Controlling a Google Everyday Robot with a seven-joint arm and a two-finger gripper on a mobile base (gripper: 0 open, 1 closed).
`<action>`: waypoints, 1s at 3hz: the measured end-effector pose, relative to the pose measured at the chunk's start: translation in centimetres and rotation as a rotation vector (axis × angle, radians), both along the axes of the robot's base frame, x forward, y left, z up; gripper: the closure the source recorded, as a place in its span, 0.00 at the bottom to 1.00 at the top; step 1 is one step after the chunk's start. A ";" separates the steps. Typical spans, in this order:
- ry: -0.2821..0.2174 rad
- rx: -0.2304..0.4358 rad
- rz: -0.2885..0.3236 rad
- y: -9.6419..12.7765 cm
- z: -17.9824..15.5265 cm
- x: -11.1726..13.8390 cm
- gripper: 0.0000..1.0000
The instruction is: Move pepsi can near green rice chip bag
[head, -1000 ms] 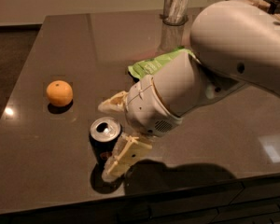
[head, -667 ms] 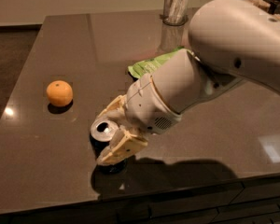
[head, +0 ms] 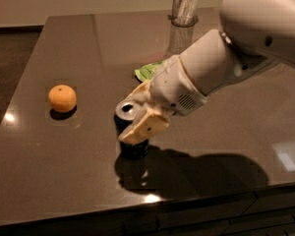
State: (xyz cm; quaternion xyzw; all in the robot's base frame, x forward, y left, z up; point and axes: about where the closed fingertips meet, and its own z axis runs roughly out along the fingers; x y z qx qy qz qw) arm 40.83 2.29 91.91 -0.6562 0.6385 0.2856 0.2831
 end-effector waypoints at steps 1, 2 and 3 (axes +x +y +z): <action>-0.004 -0.021 -0.175 -3.7 1.1 4.3 1.00; -0.024 -0.060 -0.363 -8.4 1.5 9.0 1.00; -0.032 -0.076 -0.441 -10.7 1.4 11.3 1.00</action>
Offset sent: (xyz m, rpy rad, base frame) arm 0.1215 -0.1237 0.0197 -0.0914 -0.0384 -0.5139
